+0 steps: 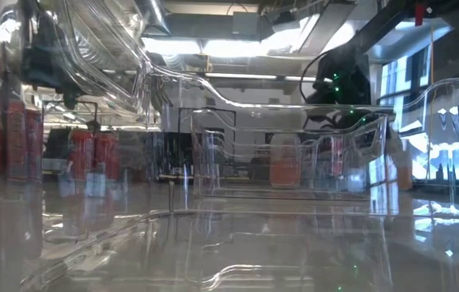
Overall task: Sort soda cans
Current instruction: Put the top yellow white soda can into the top transparent bin
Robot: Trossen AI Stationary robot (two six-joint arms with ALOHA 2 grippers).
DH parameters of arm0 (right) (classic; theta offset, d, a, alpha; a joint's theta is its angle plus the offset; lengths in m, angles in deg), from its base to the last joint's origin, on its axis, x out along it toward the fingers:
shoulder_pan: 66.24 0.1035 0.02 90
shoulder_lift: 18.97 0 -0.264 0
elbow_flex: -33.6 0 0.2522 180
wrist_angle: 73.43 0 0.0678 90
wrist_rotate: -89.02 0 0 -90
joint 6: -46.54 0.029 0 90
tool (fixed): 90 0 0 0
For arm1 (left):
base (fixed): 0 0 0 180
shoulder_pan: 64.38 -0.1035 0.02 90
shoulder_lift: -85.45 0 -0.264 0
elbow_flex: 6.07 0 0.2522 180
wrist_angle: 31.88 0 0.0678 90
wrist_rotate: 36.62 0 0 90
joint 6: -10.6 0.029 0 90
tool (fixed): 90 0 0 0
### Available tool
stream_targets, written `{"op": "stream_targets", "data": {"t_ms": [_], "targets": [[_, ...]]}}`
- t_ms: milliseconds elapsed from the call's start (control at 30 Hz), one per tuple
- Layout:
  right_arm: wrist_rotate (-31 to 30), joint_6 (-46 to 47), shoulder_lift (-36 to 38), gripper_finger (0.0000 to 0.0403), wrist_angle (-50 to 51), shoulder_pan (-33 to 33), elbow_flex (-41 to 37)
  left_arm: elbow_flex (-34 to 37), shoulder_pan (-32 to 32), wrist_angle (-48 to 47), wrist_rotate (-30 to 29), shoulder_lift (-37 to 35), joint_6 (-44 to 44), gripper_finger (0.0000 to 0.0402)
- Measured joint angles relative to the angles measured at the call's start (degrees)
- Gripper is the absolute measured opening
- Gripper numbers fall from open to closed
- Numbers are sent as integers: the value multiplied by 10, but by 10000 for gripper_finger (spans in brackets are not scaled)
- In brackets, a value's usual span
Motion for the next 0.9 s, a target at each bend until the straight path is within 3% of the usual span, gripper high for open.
{"op": "stream_targets", "data": {"t_ms": [400,900], "targets": [[10,-67,-5,344,45,-14,12,0,0,-16,0,0,-7,17],[-15,-127,-3,344,9,-9,-60,0,0,-16,0,0,-5,17]]}}
